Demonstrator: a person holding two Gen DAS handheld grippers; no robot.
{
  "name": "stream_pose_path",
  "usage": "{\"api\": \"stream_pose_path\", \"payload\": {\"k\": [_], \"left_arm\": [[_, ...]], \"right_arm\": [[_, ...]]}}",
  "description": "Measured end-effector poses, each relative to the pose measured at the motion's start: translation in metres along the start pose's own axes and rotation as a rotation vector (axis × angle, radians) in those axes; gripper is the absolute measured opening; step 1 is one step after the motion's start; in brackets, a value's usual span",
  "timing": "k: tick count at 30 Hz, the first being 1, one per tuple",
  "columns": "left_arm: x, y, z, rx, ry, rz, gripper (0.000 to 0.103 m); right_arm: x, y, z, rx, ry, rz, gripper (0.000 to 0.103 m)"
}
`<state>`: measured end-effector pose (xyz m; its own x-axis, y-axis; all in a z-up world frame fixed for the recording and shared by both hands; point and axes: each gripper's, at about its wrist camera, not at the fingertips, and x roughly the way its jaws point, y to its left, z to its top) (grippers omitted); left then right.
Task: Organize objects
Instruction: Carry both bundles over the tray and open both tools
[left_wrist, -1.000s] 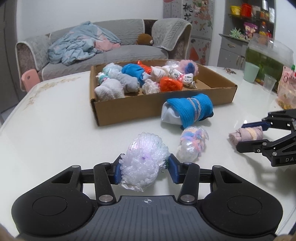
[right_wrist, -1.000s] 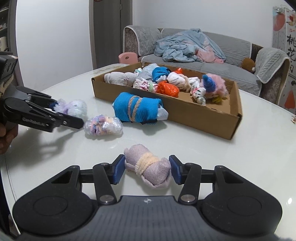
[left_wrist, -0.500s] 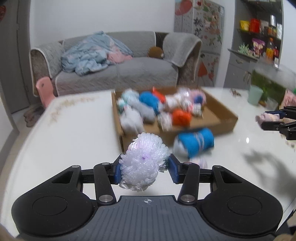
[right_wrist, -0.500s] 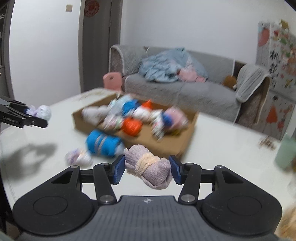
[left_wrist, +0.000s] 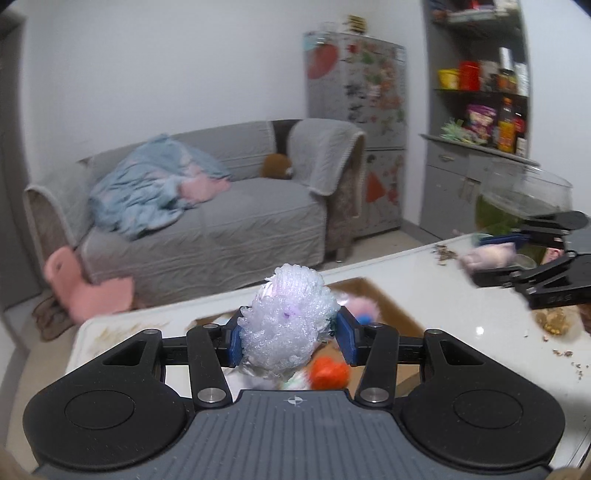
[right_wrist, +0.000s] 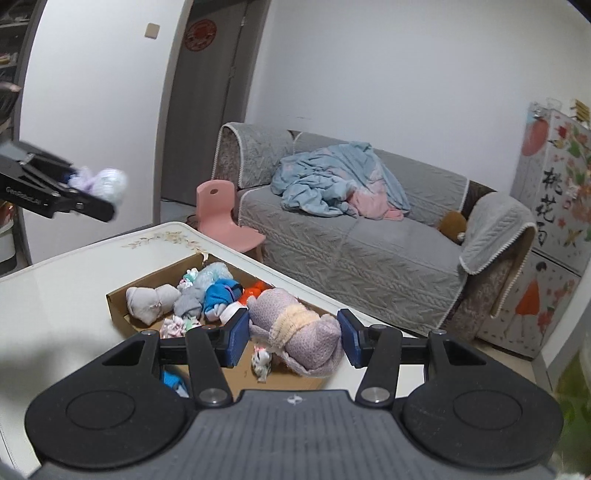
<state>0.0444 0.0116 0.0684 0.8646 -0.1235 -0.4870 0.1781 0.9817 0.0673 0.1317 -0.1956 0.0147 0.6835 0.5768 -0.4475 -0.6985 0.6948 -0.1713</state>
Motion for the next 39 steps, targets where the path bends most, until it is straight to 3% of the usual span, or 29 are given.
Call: {"api": "stream_pose_path", "payload": {"k": [6,15,19,29,39], "left_arm": [[0.06,-0.039,0.008,0.084,0.066,-0.12,0.055],[0.151,-0.059,-0.03,0.092,0.238,-0.239,0.055],[0.171,-0.055,-0.05,0.098,0.284,-0.259,0.055],[0.205,-0.053,-0.064,0.085,0.353,-0.287,0.055],[0.225,-0.056,-0.074,0.137,0.394,-0.253,0.055]], "right_arm": [[0.029,0.004,0.004,-0.07,0.061,0.042,0.048],[0.079,0.012,-0.018,-0.168,0.188,0.101,0.048],[0.096,0.017,-0.026,-0.209,0.235,0.119,0.048],[0.124,0.023,-0.039,-0.307,0.333,0.143,0.048],[0.145,0.026,-0.047,-0.382,0.389,0.167,0.048]]}}
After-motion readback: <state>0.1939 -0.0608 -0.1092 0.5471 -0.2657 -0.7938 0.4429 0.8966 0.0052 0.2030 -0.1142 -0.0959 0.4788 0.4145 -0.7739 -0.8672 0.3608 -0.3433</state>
